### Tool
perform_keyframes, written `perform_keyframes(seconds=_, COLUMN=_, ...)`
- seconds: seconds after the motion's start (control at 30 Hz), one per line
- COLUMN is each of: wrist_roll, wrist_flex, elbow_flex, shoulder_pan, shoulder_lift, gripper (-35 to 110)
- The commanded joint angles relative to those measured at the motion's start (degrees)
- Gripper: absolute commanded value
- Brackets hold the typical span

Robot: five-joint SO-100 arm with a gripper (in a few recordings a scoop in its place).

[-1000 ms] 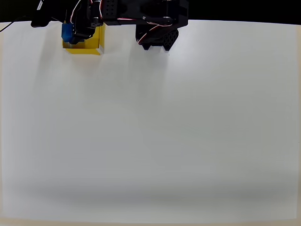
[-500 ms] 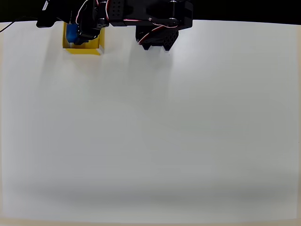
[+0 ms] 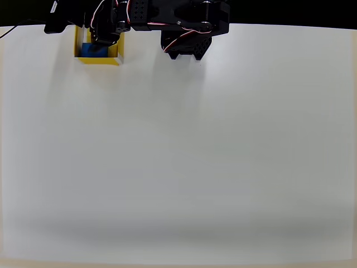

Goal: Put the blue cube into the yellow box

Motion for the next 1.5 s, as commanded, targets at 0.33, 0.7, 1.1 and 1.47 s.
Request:
perform_keyframes(seconds=0.33, wrist_roll=-4.39, wrist_flex=21.18, elbow_flex=-20.30, shoulder_pan=-4.04, shoulder_lift=10.90, gripper=0)
perform_keyframes(seconds=0.7, wrist_roll=2.46, wrist_flex=24.52, elbow_flex=-20.04, shoulder_pan=-39.81, shoulder_lift=18.02, gripper=0)
perform_keyframes(seconds=1.1, wrist_roll=5.45, wrist_flex=16.44, elbow_flex=2.81, shoulder_pan=-81.91, shoulder_lift=37.27, gripper=0)
perform_keyframes(seconds=1.47, wrist_roll=3.69, wrist_flex=21.97, elbow_flex=27.86, shoulder_pan=-91.93, shoulder_lift=54.76, gripper=0)
